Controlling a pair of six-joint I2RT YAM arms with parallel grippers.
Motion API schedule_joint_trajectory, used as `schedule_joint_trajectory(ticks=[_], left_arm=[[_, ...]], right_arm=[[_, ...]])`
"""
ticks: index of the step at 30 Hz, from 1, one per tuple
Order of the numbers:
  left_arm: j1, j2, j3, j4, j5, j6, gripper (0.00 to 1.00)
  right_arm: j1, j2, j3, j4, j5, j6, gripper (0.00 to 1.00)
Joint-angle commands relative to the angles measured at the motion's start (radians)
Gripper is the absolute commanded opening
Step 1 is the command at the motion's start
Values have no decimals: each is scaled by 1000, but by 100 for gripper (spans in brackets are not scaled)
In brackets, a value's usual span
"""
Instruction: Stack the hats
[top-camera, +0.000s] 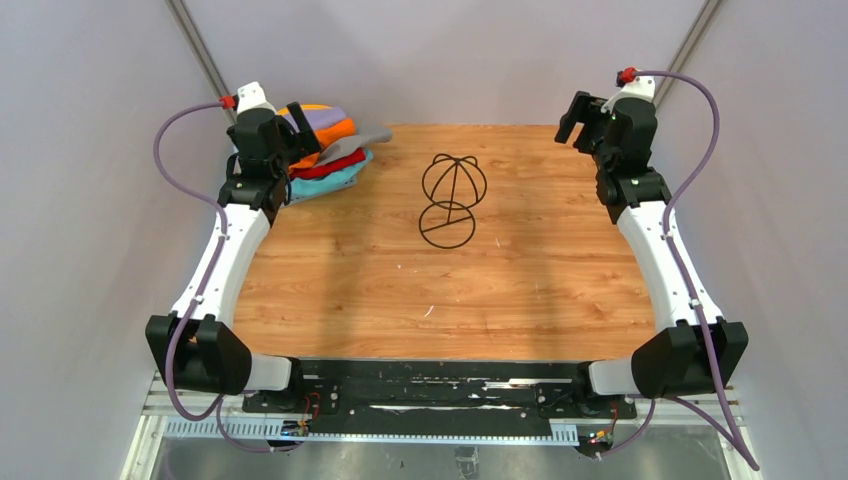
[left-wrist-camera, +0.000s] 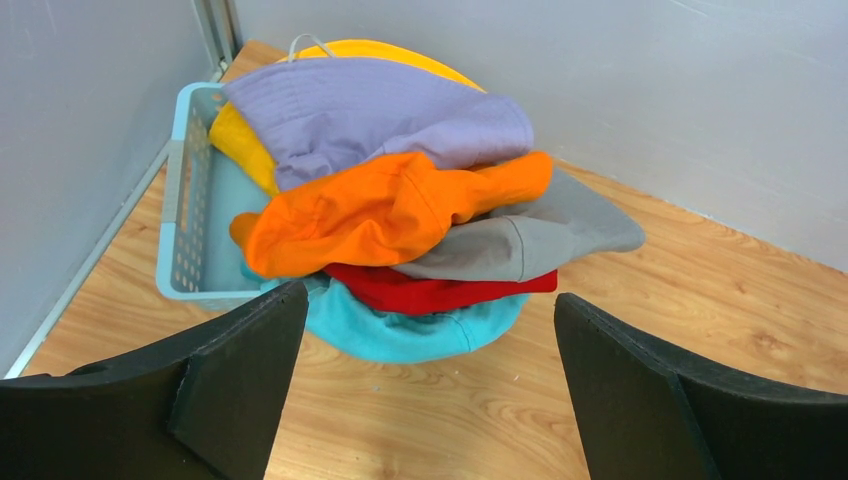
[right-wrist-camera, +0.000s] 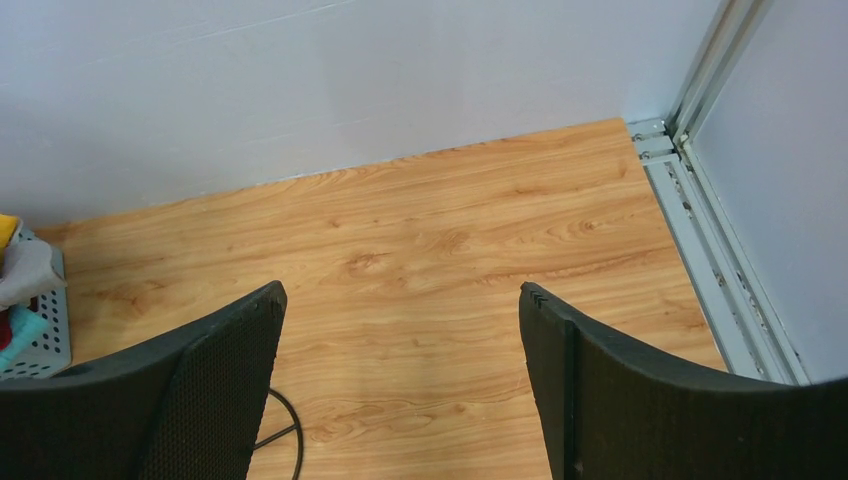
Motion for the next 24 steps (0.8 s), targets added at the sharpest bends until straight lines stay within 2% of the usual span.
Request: schedule_joint_trajectory(ticks=[1, 7, 12, 19, 24], left_arm=[[7, -13, 6, 35, 5, 17, 98], [7, 74, 24, 84, 19, 11, 99], [7, 196, 76, 106, 16, 22, 99], [9, 367, 164, 113, -6, 53, 95], [11, 417, 161, 136, -27, 56, 93]], right_arm=[[-11, -4, -9, 31, -31, 13, 85], [-10, 7, 9, 36, -167, 4, 85], [-10, 2, 4, 42, -190, 5, 85], [-10, -2, -2, 43, -201, 7, 85], [-10, -5, -7, 48, -208, 11, 85]])
